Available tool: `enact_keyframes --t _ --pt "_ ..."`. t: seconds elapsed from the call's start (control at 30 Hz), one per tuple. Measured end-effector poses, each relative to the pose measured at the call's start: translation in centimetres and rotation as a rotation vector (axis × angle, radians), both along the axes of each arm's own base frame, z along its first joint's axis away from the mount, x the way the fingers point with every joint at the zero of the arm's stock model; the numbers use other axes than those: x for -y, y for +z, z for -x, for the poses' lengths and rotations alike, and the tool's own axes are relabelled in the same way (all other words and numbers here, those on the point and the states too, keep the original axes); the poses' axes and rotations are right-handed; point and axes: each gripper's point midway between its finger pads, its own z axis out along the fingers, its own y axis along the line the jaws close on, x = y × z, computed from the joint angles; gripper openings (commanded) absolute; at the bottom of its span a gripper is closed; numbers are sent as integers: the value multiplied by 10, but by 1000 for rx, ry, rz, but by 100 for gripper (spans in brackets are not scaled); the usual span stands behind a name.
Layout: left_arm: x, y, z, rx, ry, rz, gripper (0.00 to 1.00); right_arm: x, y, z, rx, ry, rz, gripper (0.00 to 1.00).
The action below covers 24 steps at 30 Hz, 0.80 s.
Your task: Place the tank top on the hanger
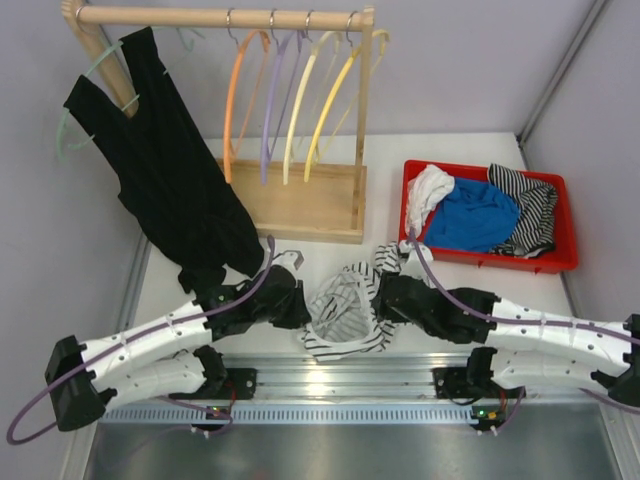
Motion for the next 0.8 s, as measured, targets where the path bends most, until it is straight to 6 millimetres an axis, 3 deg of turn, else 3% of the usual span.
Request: enact_keyframes --t 0.23,0.37,0.5,0.6,0.7,0.8 --pt "-4 23 -2 36 -1 6 29 32 7 -23 29 -65 40 47" --pt "8 72 3 101 -100 113 33 41 11 -30 42 -71 49 47" --pt "18 161 12 252 -220 304 35 46 10 -34 41 -63 69 47" --pt "20 249 11 426 -258 443 38 47 9 -34 38 -46 76 47" --pt "11 334 -4 626 -198 525 40 46 9 -35 38 -29 77 47" --pt "-5 403 -33 826 -56 527 42 42 9 -35 34 -7 74 46"
